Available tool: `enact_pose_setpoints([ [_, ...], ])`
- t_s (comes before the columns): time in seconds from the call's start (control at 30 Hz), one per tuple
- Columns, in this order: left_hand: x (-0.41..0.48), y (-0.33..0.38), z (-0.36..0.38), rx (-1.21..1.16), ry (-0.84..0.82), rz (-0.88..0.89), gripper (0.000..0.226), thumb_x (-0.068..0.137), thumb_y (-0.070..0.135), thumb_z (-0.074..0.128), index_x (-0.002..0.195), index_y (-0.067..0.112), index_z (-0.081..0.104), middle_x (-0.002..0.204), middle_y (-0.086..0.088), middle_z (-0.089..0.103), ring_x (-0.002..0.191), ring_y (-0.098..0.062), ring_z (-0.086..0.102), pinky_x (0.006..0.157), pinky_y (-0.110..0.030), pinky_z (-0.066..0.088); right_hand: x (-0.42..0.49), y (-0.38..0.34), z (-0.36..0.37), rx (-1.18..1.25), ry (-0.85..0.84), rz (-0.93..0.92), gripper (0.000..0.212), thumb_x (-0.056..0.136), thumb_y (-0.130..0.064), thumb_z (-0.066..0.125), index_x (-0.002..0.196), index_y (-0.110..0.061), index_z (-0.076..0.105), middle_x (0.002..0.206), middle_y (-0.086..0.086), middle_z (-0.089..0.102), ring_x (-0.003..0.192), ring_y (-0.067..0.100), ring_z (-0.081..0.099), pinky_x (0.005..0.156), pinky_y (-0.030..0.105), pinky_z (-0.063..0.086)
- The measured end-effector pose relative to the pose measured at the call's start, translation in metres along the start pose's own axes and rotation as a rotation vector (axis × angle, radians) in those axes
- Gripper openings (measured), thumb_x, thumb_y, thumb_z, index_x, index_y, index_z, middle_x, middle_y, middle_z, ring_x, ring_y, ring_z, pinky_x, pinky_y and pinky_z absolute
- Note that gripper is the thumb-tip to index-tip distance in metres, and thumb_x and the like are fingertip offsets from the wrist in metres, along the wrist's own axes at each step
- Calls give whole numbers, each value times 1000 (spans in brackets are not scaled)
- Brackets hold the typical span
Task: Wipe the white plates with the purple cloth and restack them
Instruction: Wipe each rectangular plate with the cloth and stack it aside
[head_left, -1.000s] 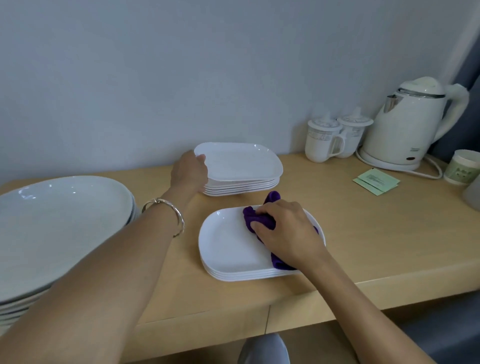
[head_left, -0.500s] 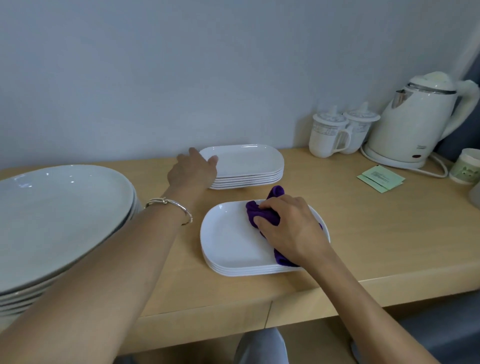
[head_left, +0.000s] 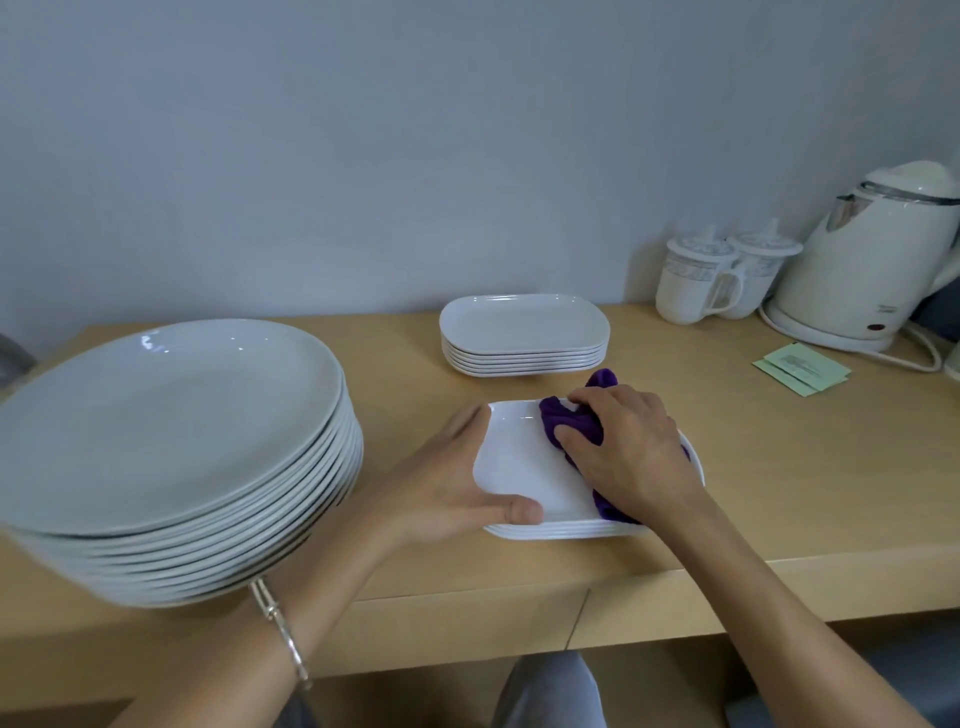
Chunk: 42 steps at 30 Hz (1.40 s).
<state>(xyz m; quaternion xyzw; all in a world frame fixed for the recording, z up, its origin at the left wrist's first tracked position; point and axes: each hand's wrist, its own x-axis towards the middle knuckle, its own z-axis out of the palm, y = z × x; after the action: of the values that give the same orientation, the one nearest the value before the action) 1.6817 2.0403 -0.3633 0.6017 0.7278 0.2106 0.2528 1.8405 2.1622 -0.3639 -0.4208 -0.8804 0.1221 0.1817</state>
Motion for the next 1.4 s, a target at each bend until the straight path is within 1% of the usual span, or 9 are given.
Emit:
enact_pose_setpoints([
  [0.13,-2,-11,8,-62,29,37,131,49,87,67,153,33,9,152,26,19,141,-3,26,110,-43,39,1,-8,4,-24,-12,36,40,95,-39,45,134,-27,45,135,1,45,123,26,33,103,36,27],
  [0.4,-4,-21,24,-240,115,-14,149,39,73,84,153,41,-7,159,24,15,146,-1,21,115,-37,35,7,-40,19,-54,5,8,34,95,-36,43,127,-23,48,127,5,46,116,29,38,95,41,37],
  [0.5,-6,-19,26,-353,108,-11,157,40,64,86,149,42,-25,157,32,6,141,17,7,114,-17,24,4,-52,26,18,-61,-139,33,92,-36,49,120,-22,59,118,2,52,110,28,42,96,41,37],
  [0.63,-7,-20,27,-429,118,-9,152,43,52,88,140,46,-29,136,48,11,113,42,13,85,9,26,-4,-49,11,212,-195,-370,22,83,-35,56,94,-23,71,87,-4,58,88,18,51,81,32,38],
  [0.77,-3,-22,27,-396,123,-8,154,36,61,88,148,51,-17,156,28,15,142,8,19,110,-22,35,-13,-19,-25,240,-524,-380,12,81,-41,61,89,-39,69,94,-11,63,91,6,55,87,27,42],
  [0.87,2,-25,25,-335,147,5,139,37,60,90,149,43,8,153,15,31,141,-12,34,108,-43,43,-14,10,-49,129,-472,-228,14,84,-37,65,93,-48,64,104,-18,57,95,-5,50,82,4,33],
  [1.13,8,-26,21,-298,140,24,136,38,59,89,150,42,13,152,17,29,140,-8,33,110,-39,41,16,-30,18,-87,-52,-3,33,92,-35,48,121,-21,54,120,7,51,110,33,42,95,44,39],
  [1.3,4,-22,24,-429,145,32,129,40,43,90,143,52,12,142,32,38,130,12,40,104,-18,41,0,-52,14,151,-192,-327,23,86,-31,59,105,-20,64,98,-1,56,96,21,47,89,39,40],
  [1.4,5,-24,23,-409,155,37,142,38,52,94,150,45,6,154,16,31,142,-3,33,110,-38,43,-10,-30,-19,285,-459,-348,10,81,-30,67,90,-34,70,91,-10,60,88,6,54,83,28,44],
])
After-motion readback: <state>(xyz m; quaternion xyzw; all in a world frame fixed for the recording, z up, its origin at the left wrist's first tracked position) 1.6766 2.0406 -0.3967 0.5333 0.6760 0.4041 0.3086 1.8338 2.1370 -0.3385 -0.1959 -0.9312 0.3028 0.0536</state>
